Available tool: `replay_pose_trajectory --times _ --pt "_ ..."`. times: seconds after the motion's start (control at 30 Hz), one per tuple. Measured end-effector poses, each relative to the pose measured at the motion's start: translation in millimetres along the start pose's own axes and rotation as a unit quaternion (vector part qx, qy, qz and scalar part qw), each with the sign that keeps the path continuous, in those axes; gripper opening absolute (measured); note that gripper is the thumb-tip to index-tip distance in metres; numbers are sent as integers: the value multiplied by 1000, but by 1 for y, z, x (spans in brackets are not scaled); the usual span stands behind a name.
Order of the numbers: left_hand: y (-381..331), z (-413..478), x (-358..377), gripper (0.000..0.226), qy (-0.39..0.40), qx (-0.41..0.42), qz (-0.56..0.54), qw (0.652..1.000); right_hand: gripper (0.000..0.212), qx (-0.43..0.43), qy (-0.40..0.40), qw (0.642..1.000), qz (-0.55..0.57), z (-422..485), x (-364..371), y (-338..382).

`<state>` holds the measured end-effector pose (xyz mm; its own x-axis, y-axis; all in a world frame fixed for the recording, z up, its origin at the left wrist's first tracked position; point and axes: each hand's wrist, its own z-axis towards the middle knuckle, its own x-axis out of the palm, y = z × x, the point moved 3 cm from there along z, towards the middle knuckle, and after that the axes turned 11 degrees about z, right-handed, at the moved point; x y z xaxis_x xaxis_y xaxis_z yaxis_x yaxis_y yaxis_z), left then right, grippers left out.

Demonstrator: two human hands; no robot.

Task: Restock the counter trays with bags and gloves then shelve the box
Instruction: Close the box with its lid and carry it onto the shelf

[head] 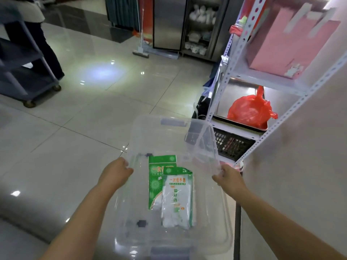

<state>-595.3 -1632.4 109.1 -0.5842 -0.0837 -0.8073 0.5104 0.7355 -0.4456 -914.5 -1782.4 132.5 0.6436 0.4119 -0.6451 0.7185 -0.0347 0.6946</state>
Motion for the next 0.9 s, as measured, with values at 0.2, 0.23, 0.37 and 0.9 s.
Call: replay_pose_trajectory --times 0.2,0.23,0.37,0.9 --pt "-41 105 -17 20 -7 -24 11 1000 13 5 21 1000 -7 131 10 35" --pt "-49 122 -22 17 -13 -31 4 999 14 3 30 1000 1 154 10 43" --pt "-75 184 -45 12 -31 -75 -32 996 31 -8 62 998 5 237 8 86" --pt "-125 465 -140 13 -66 -110 -69 989 39 -57 82 995 -9 540 62 249"
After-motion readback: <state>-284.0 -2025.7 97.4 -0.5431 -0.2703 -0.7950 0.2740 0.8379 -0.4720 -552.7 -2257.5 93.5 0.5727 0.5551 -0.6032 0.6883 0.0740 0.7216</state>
